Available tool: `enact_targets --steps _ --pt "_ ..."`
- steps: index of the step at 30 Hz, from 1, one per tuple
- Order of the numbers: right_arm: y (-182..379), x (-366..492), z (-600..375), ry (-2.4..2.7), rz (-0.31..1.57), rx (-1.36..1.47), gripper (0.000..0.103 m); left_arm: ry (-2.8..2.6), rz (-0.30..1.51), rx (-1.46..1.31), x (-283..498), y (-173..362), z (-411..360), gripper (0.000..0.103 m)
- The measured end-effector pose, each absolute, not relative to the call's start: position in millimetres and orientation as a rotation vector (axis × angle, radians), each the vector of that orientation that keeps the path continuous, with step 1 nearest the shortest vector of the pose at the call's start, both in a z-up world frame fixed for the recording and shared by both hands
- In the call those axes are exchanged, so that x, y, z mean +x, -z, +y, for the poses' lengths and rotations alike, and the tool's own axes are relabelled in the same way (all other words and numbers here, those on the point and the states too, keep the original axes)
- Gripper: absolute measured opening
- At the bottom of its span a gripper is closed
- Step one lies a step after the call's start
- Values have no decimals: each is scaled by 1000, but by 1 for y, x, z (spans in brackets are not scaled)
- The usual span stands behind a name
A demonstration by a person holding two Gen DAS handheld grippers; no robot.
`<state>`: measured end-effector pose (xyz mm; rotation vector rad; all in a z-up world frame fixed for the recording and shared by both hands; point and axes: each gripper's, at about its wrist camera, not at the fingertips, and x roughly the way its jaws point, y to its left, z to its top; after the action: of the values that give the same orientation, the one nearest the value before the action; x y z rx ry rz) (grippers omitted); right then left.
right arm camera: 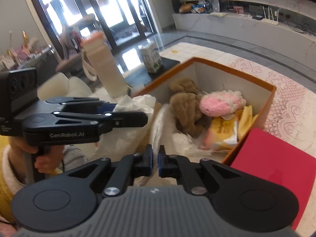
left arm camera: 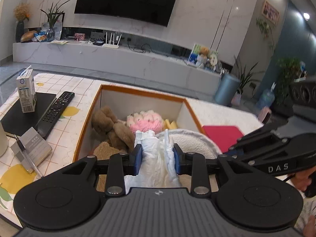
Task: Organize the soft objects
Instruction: 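Open both tools to drop the bag and pad into the box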
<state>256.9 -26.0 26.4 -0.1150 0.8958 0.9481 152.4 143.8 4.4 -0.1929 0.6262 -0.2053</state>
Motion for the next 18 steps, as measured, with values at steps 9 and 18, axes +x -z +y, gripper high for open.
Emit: enact_targets --steps 9,18 --pt "-17 263 -29 -845 921 -172 4 152 642 -180 161 6 147 46" --pt "-20 251 -29 -813 892 -213 9 96 442 -150 139 -9 145 90"
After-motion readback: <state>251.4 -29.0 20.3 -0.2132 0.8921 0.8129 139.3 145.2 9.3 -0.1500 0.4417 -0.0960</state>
